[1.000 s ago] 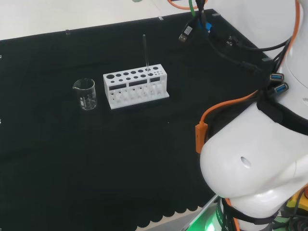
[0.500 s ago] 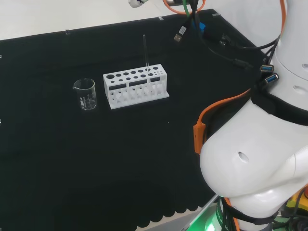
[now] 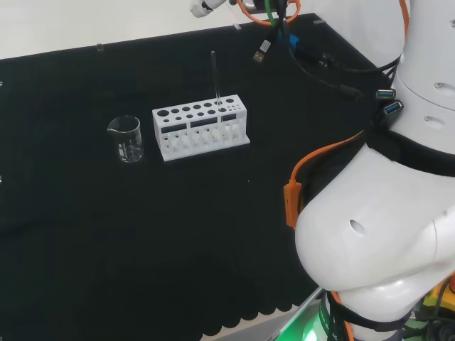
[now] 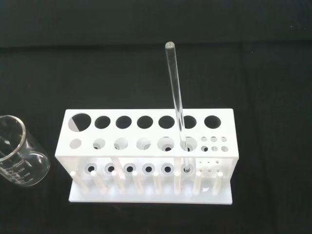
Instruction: Take the glass rod from the white test tube rack.
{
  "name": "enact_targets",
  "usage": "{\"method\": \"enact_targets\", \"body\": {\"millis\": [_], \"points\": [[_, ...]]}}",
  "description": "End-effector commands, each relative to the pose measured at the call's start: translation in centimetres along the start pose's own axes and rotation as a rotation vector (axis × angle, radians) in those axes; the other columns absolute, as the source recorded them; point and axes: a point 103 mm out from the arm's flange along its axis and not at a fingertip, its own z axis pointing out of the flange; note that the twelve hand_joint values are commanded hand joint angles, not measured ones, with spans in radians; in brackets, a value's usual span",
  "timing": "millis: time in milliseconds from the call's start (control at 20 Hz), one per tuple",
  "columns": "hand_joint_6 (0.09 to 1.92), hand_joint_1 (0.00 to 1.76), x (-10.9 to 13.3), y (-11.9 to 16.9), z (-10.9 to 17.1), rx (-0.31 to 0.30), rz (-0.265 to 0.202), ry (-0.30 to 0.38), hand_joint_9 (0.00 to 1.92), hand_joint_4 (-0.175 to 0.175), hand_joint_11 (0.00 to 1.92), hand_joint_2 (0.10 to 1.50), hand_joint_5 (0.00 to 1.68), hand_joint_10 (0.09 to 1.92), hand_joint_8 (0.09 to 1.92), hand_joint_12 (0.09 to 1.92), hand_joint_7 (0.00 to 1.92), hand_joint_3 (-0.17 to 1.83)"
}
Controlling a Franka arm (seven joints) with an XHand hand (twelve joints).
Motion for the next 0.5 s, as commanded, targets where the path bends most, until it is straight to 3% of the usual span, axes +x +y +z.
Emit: {"method": "enact_targets", "body": {"millis": [50, 500], "points": [[0.09, 0.34, 0.0, 1.0, 0.9, 0.016, -0.009, 0.004, 0.48, 0.013, 0.49, 0.93, 0.37, 0.89, 0.75, 1.40, 0.23, 0.23], [0.09, 0.34, 0.3, 2.3, 2.8, 0.037, -0.016, 0.008, 0.49, 0.011, 0.49, 0.94, 0.37, 0.88, 0.75, 1.39, 0.23, 0.23]]}}
